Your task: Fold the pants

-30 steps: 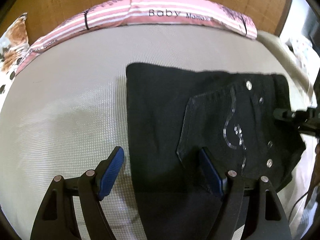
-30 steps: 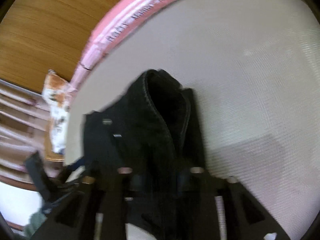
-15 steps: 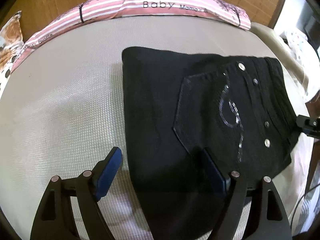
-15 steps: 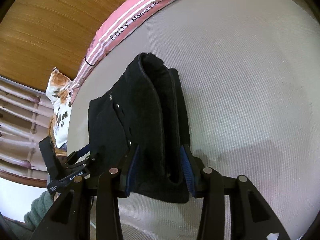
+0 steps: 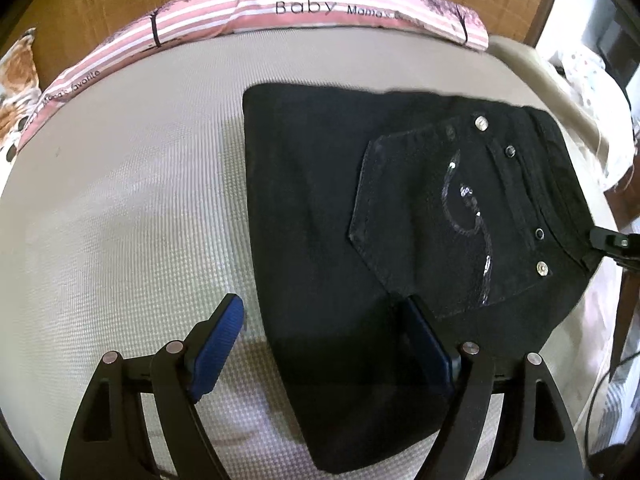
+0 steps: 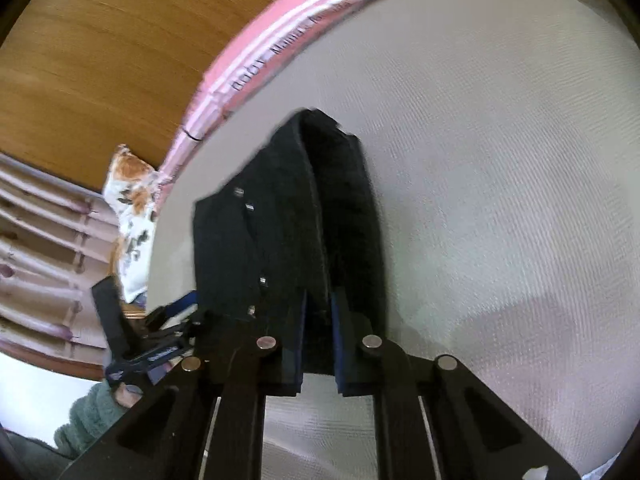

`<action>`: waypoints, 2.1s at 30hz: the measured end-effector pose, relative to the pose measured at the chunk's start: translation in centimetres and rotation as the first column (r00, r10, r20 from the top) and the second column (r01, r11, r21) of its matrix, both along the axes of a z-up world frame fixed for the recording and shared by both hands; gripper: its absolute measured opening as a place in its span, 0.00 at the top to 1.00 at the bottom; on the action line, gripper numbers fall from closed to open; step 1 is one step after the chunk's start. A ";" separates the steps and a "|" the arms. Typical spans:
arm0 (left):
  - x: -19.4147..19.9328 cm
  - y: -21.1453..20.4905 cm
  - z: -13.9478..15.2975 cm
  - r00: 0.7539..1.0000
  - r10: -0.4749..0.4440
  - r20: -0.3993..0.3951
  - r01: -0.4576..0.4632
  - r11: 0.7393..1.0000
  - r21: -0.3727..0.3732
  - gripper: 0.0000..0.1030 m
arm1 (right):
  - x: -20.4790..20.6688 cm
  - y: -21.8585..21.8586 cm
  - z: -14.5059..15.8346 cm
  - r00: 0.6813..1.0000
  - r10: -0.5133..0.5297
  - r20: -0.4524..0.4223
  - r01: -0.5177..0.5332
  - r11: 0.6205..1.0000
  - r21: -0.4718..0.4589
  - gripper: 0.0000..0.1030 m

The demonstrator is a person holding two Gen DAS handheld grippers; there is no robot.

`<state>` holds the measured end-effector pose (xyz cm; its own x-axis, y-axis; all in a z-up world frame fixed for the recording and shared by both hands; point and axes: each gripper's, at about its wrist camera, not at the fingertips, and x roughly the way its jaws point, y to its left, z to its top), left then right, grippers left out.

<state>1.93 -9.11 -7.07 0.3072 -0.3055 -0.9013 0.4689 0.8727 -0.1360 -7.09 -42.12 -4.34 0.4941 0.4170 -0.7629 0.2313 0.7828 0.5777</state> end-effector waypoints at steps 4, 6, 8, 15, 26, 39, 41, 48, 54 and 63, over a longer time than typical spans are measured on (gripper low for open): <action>-0.4 0.0 -0.6 1.000 -0.016 0.010 0.016 1.000 0.022 0.20 | 0.4 0.2 -2.4 0.999 -0.004 -0.042 0.002 0.999 -0.044 0.90; -0.4 0.0 -0.7 1.000 -0.018 0.018 0.018 0.999 0.030 0.18 | 0.7 -0.1 -2.7 0.998 -0.020 -0.053 0.019 1.000 -0.007 0.88; -0.2 0.0 -0.6 1.000 -0.017 0.007 0.016 0.999 0.027 0.18 | 0.9 0.0 -2.4 0.998 -0.007 -0.062 0.006 1.000 -0.022 0.80; 0.9 0.6 2.7 0.998 0.030 0.062 -0.027 0.998 -0.055 0.18 | 2.4 0.3 2.0 1.000 -0.023 -0.011 0.021 0.985 -0.172 0.66; 2.8 -1.0 1.5 0.988 0.082 0.134 -0.088 0.995 0.038 0.18 | 10.3 3.9 4.8 0.995 0.047 0.089 -0.019 0.957 -0.291 0.76; 4.1 -1.0 -0.2 0.994 0.091 0.068 -0.093 0.995 0.038 0.14 | 11.8 3.5 1.1 0.999 0.050 0.005 -0.044 0.927 -0.372 0.90; 3.8 -1.1 -0.2 0.994 0.088 0.066 -0.091 0.995 0.042 0.14 | 11.3 3.6 1.2 0.999 0.050 0.001 -0.046 0.931 -0.363 0.88; 1.6 -1.3 0.0 0.996 0.063 0.068 -0.066 0.997 0.045 0.14 | 8.8 4.7 0.6 0.997 0.070 -0.032 -0.077 0.928 -0.365 0.86; -0.2 -1.2 0.1 0.996 0.050 0.074 -0.054 0.998 0.042 0.14 | 6.1 5.4 0.6 0.995 0.087 -0.052 -0.100 0.924 -0.368 0.84; -3.0 -0.8 0.0 0.999 0.012 0.052 -0.013 1.000 0.018 0.14 | 2.6 6.5 1.3 0.989 0.131 -0.064 -0.146 0.914 -0.380 0.79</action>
